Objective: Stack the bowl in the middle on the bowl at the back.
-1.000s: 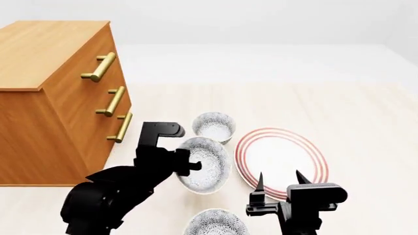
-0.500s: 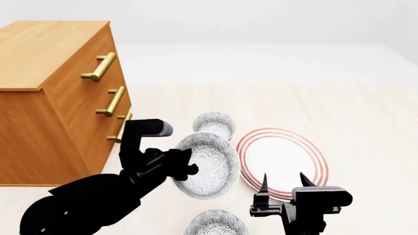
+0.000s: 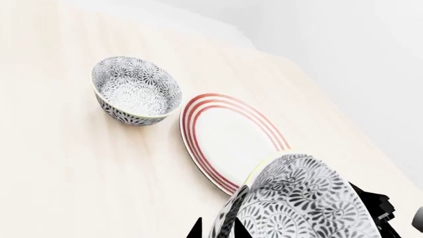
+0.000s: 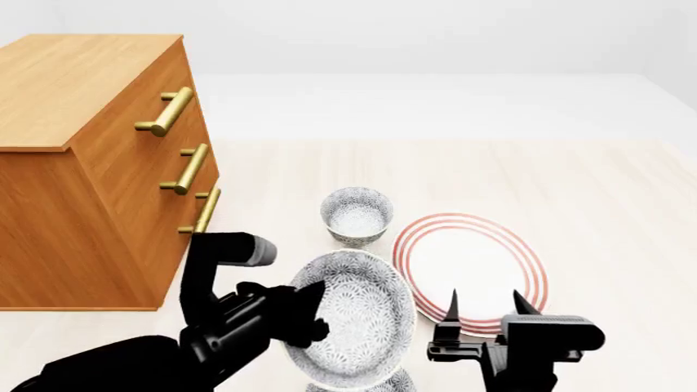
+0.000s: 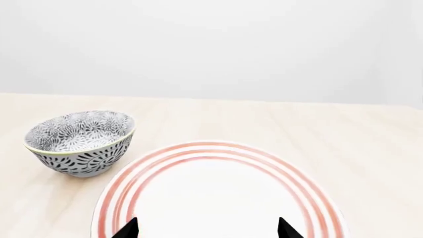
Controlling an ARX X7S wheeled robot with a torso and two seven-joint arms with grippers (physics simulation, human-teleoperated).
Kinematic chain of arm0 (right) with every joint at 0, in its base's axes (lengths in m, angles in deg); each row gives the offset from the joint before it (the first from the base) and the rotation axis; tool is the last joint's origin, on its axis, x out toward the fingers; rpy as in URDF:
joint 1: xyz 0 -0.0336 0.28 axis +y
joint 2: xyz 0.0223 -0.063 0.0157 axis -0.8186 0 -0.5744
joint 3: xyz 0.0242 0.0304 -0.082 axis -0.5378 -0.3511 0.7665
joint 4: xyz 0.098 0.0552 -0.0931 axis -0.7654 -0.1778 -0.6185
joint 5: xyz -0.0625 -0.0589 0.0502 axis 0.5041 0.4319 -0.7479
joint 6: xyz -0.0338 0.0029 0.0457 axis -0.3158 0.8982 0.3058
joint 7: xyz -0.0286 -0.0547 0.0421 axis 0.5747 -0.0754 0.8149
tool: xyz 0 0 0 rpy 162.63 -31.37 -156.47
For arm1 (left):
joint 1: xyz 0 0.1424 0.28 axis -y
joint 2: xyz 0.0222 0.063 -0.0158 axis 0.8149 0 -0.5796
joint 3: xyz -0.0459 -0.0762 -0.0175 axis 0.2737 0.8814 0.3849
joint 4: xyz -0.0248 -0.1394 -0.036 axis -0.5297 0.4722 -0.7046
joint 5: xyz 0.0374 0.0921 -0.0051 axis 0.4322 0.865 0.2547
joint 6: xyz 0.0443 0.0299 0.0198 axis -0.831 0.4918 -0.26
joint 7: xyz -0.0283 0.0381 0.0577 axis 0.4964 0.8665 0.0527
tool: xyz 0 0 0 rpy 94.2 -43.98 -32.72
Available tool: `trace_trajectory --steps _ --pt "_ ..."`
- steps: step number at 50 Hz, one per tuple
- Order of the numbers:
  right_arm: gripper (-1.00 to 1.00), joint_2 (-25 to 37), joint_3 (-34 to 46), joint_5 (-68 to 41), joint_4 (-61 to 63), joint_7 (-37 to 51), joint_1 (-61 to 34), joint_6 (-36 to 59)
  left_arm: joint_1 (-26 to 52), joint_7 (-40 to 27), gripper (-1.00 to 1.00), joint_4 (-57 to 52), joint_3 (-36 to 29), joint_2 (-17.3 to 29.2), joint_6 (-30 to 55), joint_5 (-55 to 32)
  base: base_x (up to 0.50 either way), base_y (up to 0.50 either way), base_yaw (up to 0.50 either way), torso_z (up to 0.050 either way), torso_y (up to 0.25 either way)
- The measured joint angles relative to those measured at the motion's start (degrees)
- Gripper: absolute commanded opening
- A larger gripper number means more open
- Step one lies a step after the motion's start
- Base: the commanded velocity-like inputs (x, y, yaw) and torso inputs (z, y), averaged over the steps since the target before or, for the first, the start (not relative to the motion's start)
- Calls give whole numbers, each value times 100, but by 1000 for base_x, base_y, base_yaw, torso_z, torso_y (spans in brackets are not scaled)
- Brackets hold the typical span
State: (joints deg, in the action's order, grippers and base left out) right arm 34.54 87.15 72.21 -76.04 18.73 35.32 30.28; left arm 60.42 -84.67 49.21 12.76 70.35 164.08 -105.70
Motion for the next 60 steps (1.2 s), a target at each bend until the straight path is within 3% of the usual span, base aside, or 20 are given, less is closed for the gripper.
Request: trace_trajectory --steps 18,60 --pt "100 31 -56 -90 -50 54 23 -59 -476 -807 -100 -306 -43 161 -22 -1127 0 0 0 0 0" --pt "100 108 -29 -239 -185 110 4 -127 -964 -1119 -100 57 -691 371 -459 -1338 0 0 0 0 0"
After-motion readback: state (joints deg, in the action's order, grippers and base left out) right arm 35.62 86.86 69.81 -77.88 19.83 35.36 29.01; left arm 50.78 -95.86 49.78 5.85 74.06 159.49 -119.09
